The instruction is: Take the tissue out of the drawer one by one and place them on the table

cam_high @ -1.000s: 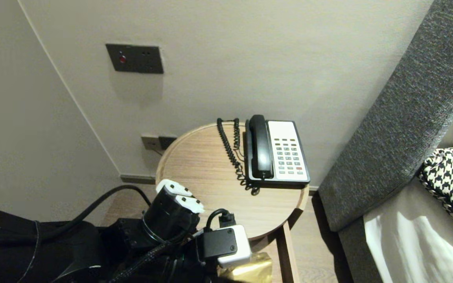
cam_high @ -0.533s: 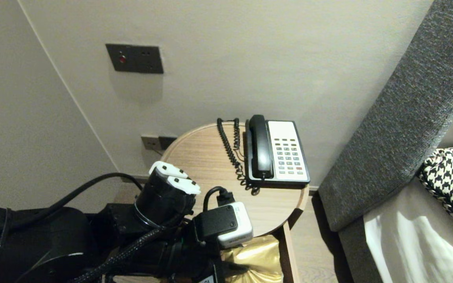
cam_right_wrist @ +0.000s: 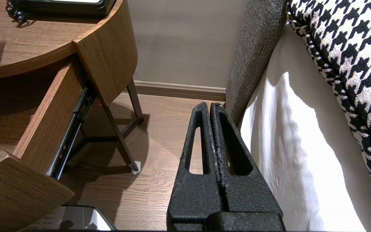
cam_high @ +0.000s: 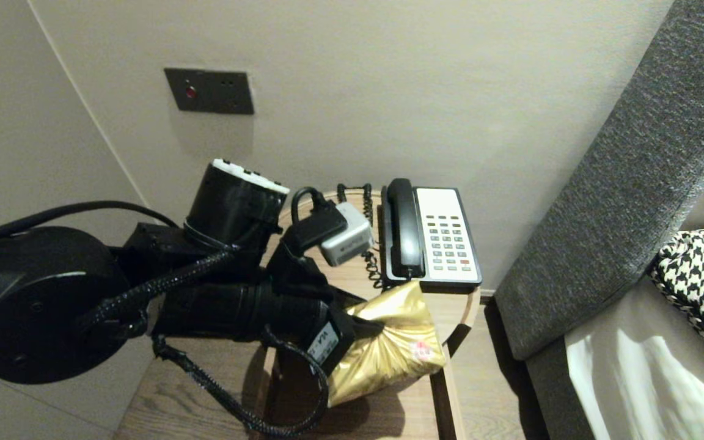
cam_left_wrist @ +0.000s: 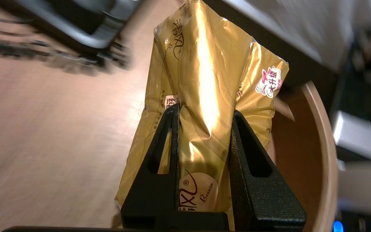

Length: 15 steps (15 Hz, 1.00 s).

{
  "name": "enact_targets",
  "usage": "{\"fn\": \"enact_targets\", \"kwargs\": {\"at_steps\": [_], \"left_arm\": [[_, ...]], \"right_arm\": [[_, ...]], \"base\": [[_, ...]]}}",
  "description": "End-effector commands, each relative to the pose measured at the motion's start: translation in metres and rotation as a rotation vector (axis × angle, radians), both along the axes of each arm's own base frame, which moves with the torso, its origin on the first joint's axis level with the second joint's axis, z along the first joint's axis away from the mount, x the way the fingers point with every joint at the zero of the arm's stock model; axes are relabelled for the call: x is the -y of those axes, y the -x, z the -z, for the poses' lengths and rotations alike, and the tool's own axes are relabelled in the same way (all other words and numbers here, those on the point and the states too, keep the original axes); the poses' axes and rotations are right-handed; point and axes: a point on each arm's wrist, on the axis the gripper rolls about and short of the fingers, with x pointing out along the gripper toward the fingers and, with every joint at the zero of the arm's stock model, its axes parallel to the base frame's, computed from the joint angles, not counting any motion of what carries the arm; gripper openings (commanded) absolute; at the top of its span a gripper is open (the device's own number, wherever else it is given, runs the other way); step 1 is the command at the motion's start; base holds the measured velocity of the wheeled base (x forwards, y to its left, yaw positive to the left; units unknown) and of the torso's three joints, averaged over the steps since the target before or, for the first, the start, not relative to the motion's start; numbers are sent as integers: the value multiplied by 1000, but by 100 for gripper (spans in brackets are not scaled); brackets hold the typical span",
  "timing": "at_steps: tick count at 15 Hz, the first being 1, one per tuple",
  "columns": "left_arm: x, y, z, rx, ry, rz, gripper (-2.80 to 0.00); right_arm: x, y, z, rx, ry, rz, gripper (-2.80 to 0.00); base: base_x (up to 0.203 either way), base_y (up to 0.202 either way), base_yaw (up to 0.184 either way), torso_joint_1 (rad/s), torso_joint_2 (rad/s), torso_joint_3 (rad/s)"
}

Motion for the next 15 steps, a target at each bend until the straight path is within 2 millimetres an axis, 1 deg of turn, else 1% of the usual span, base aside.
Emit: {"fn": "enact_targets", "kwargs": {"at_steps": [1, 3, 4, 5, 6, 7, 8, 10, 12, 15], "left_arm": [[-3, -14, -16, -35, 55, -127, -280], [-9, -25, -31, -95, 137, -276, -280], [-18, -32, -35, -111, 152, -338, -280], [-27, -36, -38, -132, 135, -383, -280], [-31, -38, -39, -152, 120, -437, -280], [-34, -41, -40, -174, 125, -497, -280], [-34, -42, -41, -179, 128, -519, -280], [-38, -49, -35, -199, 105, -618, -280], [-35, -57, -21, -255, 97, -702, -280], [-34, -60, -11, -292, 78, -719, -280]], "right_arm": [[0, 0, 0, -3, 0, -1, -280], [0, 0, 0, -1, 1, 1, -280], [0, 0, 0, -3, 1, 0, -280], [0, 0, 0, -1, 1, 1, -280], [0, 0, 0, -1, 1, 1, -280], [0, 0, 0, -3, 0, 0, -280], [0, 0, 0, -1, 0, 0, -280], [0, 0, 0, -1, 0, -1, -280], [0, 0, 0, -1, 0, -1, -280], [0, 0, 0, -1, 0, -1, -280]], "base": [[0, 0, 0, 0, 0, 0], [0, 0, 0, 0, 0, 0], [0, 0, 0, 0, 0, 0], [0, 0, 0, 0, 0, 0], [0, 0, 0, 0, 0, 0], [0, 0, 0, 0, 0, 0], [0, 0, 0, 0, 0, 0], [0, 0, 0, 0, 0, 0], [0, 0, 0, 0, 0, 0], [0, 0, 0, 0, 0, 0]]}}
